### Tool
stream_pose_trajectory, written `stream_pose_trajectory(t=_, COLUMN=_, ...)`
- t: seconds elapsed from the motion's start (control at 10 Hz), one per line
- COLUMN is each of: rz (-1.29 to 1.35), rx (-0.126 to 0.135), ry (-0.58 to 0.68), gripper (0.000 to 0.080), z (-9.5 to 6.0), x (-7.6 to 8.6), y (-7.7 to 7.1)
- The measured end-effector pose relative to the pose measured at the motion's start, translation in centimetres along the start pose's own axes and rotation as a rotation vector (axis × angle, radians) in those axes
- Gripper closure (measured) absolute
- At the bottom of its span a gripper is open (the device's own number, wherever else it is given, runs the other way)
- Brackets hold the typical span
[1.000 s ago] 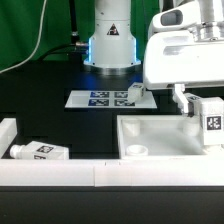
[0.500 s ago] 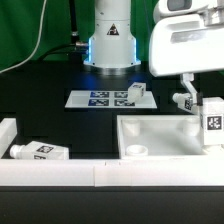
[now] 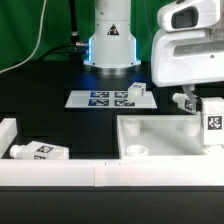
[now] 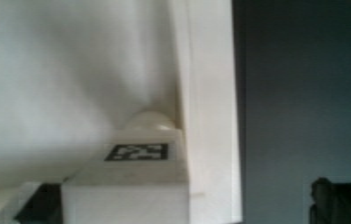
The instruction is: Assemble one leg
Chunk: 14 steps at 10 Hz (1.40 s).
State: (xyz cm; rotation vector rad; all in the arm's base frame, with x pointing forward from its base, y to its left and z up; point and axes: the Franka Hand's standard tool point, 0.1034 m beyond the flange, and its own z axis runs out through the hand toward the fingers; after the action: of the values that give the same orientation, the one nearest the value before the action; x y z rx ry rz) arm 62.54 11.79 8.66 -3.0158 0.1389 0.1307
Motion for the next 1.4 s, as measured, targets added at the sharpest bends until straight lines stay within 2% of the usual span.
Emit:
stream_pose_trajectory(t=0.1, rz=0.008, rx=-0.001, ry=-0.009, gripper=0.0151, z=0.2, x=0.1, y=0.2)
stream_pose_trajectory(t=0.3, rz=0.025, rx=-0.002, ry=0.102, gripper=0.0151, z=0.2, x=1.6, y=0.3)
stream_pose_trajectory(t=0.7, rz=0.027, rx=-0.005, ry=0.131, gripper=0.0151, z=0.5, x=1.7, y=0.3)
stream_pose_trajectory(t=0.9, rz=0.028, rx=-0.005, ry=0.130, gripper=0.0421, z=0.5, x=1.7, y=0.3)
stream_pose_trajectory(t=1.0, rz=0.028, rx=-0.009, ry=0.132, gripper=0.0421, z=0.5, x=1.8, y=0.6)
stream_pose_trajectory(t=1.1, rz=0.029, rx=-0.009, ry=0.132, gripper=0.0511, z=0.5, x=1.8, y=0.7)
stream_pose_trajectory(t=1.4, rz=0.132, rx=-0.006, ry=0.134, gripper=0.0511, z=0.6, x=1.9, y=0.8)
